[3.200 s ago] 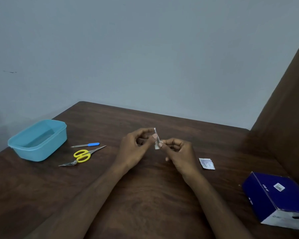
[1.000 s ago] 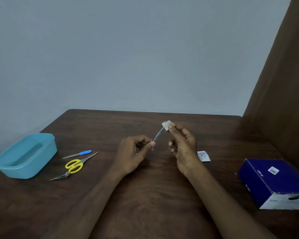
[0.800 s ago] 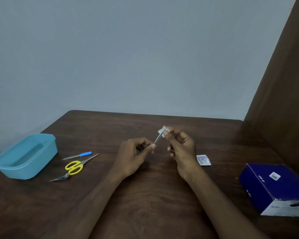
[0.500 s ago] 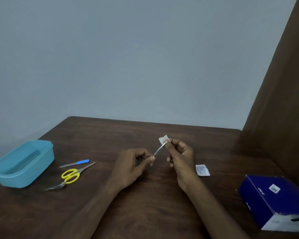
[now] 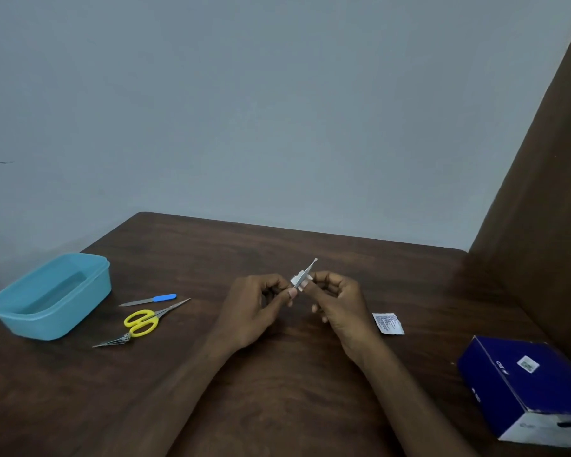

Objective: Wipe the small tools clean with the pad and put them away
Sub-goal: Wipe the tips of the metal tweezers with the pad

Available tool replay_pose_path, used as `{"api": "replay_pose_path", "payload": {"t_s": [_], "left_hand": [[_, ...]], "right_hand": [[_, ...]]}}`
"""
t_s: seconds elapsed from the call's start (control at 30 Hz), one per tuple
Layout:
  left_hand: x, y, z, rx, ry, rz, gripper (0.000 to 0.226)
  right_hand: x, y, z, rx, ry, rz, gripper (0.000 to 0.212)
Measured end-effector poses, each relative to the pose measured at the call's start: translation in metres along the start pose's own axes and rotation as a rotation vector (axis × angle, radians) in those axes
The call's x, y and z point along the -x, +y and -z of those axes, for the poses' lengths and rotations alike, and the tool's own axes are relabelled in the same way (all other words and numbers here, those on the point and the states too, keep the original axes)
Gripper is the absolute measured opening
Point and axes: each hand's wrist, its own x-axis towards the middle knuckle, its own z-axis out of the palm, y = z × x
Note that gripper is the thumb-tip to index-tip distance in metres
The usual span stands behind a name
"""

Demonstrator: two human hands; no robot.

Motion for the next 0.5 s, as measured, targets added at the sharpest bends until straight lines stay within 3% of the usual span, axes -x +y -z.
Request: {"api": "replay_pose_path", "payload": {"t_s": [0.17, 0.4, 0.5], "left_hand": [[0.0, 0.001, 0.0, 0.001, 0.005, -0.012, 0.025], [0.0, -0.001, -0.002, 0.007, -0.057, -0.029, 0.021], [0.0, -0.002, -0.002, 0.008, -0.055, -0.008, 0.024]], "right_hand": [[0.0, -0.003, 0.002, -0.04, -0.02, -0.03, 0.008], [-0.004, -0.011, 0.004, -0.256, 0.14, -0.077, 0.007], [-0.007, -0.013, 0.006, -0.511, 0.326, -0.098, 0.01]]}}
